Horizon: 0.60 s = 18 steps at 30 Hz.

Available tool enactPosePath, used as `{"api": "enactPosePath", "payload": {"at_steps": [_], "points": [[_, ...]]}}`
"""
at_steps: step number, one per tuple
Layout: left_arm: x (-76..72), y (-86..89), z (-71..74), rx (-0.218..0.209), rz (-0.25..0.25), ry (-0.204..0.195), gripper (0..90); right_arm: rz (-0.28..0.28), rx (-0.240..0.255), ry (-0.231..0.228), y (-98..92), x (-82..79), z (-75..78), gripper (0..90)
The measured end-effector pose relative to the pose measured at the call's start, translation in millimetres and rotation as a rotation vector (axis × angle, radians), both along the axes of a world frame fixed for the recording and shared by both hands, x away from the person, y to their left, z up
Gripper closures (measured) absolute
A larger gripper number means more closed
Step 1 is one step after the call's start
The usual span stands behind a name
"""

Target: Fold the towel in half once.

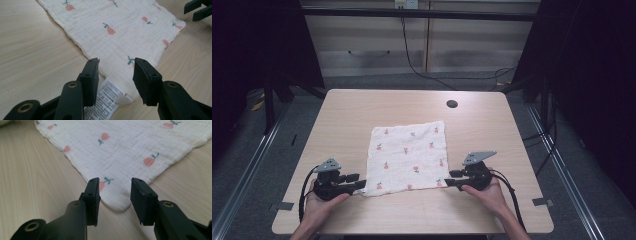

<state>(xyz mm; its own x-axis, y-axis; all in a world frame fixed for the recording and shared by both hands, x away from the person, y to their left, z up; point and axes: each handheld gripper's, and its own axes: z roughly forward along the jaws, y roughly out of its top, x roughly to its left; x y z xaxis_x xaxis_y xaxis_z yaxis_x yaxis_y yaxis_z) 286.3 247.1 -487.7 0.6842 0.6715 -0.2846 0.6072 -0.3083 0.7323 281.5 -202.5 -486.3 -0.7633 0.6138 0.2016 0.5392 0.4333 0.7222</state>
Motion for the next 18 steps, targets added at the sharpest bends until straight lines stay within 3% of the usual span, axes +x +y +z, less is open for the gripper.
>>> {"api": "enactPosePath", "payload": {"at_steps": [5, 8, 14, 18], "points": [[5.0, -6.8, -8.1, 0.017, -0.026, 0.02, 54.9, 0.006, -0.026, 0.015, 4.9, 3.8, -7.9, 62.0], [5.1, -7.3, -9.9, 0.02, -0.021, 0.025, 53.8, 0.024, -0.045, 0.006, 6.7, 3.5, -10.2, 67.9], [3.7, -3.4, -10.9, 0.023, -0.008, 0.027, 51.8, 0.026, -0.062, -0.001, 9.0, 1.8, -12.9, 67.2], [3.4, -1.8, -10.2, 0.019, 0.007, 0.021, 50.9, 0.036, -0.078, -0.021, 8.9, 2.9, -13.6, 78.1]]}}
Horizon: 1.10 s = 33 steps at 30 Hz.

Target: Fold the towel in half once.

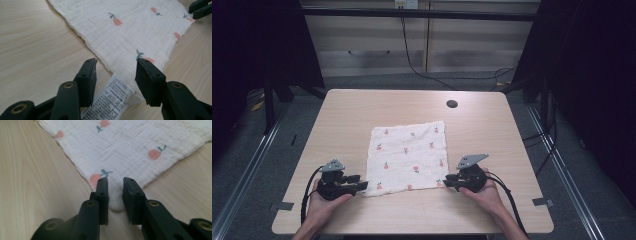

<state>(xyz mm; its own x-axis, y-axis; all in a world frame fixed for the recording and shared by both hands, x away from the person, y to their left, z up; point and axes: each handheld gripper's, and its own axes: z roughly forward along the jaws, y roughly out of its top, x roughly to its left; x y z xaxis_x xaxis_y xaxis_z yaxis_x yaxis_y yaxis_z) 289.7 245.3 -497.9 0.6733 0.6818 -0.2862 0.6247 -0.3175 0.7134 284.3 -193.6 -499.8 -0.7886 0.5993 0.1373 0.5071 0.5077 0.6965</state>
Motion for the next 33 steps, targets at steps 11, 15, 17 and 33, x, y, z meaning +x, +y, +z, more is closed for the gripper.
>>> {"api": "enactPosePath", "payload": {"at_steps": [11, 15, 17, 33], "points": [[-6.0, -5.2, 1.6, 0.014, -0.029, -0.02, 50.1, 0.001, 0.01, 0.021, -0.5, -0.6, -0.6, 90.0], [-6.2, -8.6, 0.0, 0.03, -0.042, -0.012, 50.5, 0.002, 0.012, 0.028, -0.3, -1.7, -0.4, 90.0], [-5.7, -9.3, -1.9, 0.045, -0.043, -0.005, 51.6, 0.004, 0.019, 0.03, -0.6, -1.5, -0.8, 90.0], [-9.2, -19.0, -3.4, 0.049, -0.13, -0.017, 88.5, 0.015, 0.028, 0.059, -3.5, -14.3, 0.4, 90.0]]}}
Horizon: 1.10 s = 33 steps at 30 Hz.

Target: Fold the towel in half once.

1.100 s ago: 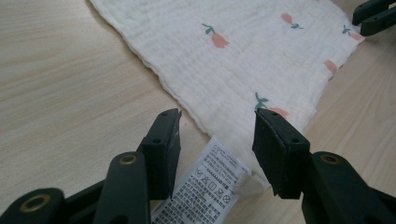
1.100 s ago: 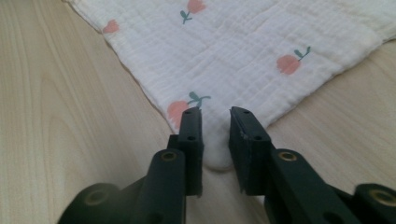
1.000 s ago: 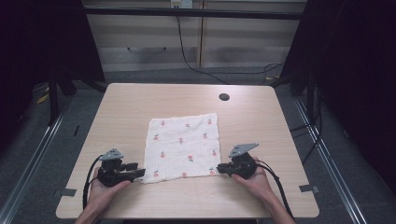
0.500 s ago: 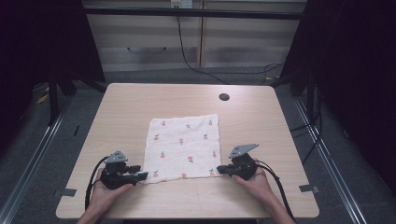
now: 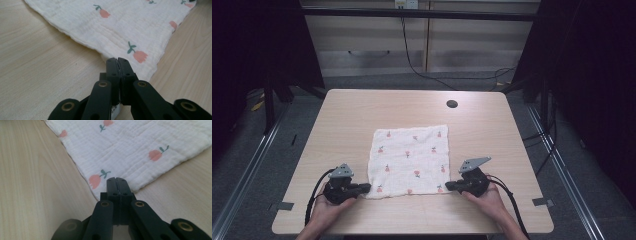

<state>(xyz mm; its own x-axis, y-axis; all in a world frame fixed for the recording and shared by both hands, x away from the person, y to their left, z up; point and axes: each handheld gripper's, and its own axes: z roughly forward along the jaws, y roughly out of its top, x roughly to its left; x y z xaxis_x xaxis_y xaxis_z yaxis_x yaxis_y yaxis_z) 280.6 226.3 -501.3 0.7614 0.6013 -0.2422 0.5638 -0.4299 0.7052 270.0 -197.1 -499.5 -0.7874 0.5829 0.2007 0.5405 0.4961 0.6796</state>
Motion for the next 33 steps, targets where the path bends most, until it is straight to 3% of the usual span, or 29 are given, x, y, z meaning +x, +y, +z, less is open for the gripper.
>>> {"api": "enactPosePath", "payload": {"at_steps": [2, 8, 14, 21, 24, 28, 31, 33], "points": [[-0.8, -0.9, 1.1, -0.021, -0.007, 0.01, 88.6, 0.011, -0.002, 0.003, 0.0, -3.9, 0.8, 90.0], [-9.6, -10.4, 3.2, -0.013, -0.046, 0.009, 88.7, 0.025, -0.003, -0.001, -3.0, -21.2, 4.0, 90.0], [-20.8, -15.0, 5.6, -0.016, -0.065, 0.012, 88.7, -0.011, 0.025, -0.021, -14.7, -46.2, 9.5, 90.0], [-40.0, -14.1, 10.6, -0.034, -0.094, 0.0, 88.7, -0.015, 0.023, -0.019, -22.9, -62.1, 8.4, 90.0], [-44.8, -17.4, 10.8, -0.035, -0.116, 0.0, 88.7, -0.019, 0.034, -0.008, -25.1, -64.4, 7.6, 90.0], [-42.8, -16.3, 9.8, -0.031, -0.102, 0.003, 86.8, -0.014, 0.038, -0.004, -23.8, -63.3, 5.3, 88.4], [-41.7, -13.1, 12.5, -0.04, -0.077, -0.013, 75.4, -0.037, 0.093, -0.02, -25.4, -61.6, 12.2, 79.9], [-39.7, -11.2, 14.3, -0.053, -0.06, -0.017, 71.6, -0.058, 0.1, -0.041, -26.9, -58.2, 17.4, 77.7]]}}
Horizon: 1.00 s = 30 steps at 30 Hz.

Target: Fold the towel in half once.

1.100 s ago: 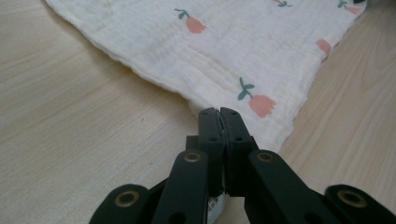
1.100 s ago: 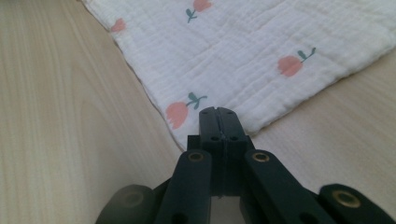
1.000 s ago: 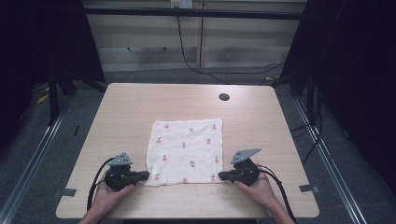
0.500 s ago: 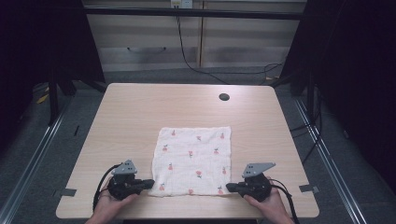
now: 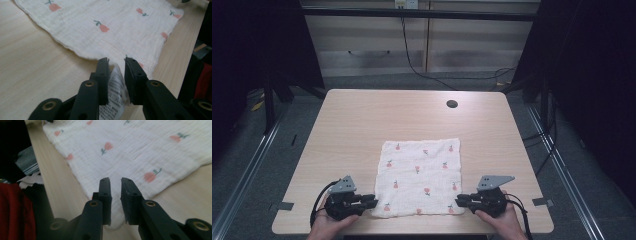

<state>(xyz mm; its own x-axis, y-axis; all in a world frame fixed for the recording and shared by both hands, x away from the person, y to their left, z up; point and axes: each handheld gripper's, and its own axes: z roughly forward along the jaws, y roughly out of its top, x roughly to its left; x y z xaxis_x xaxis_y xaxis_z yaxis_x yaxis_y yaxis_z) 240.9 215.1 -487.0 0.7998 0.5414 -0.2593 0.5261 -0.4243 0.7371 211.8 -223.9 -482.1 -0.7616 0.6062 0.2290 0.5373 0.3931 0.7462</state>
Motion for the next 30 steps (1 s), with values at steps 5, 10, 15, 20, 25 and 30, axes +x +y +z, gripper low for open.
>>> {"api": "enactPosePath", "payload": {"at_steps": [5, 10, 15, 20, 25, 30], "points": [[12.6, -0.7, 0.8, 0.003, 0.023, -0.011, 63.1, -0.039, 0.03, -0.046, -10.7, 26.4, 15.0, 76.0], [43.1, -7.3, -4.6, 0.029, 0.033, 0.004, 61.7, -0.102, -0.015, -0.048, -17.0, 78.2, 18.9, 72.6], [74.5, -14.7, -7.3, -0.004, 0.061, 0.036, 62.1, -0.131, -0.03, 0.002, -17.4, 123.1, 12.1, 63.8], [88.7, -22.0, -13.9, -0.003, 0.083, 0.044, 63.1, -0.191, -0.024, 0.005, -22.4, 157.9, 10.9, 64.2], [88.8, -22.1, -15.2, 0.009, 0.085, 0.036, 62.5, -0.21, -0.069, 0.028, -20.6, 183.8, 8.5, 66.6], [91.1, -18.4, -15.7, -0.003, 0.087, 0.064, 61.4, -0.231, -0.11, 0.05, -18.5, 203.1, -0.6, 67.9]]}}
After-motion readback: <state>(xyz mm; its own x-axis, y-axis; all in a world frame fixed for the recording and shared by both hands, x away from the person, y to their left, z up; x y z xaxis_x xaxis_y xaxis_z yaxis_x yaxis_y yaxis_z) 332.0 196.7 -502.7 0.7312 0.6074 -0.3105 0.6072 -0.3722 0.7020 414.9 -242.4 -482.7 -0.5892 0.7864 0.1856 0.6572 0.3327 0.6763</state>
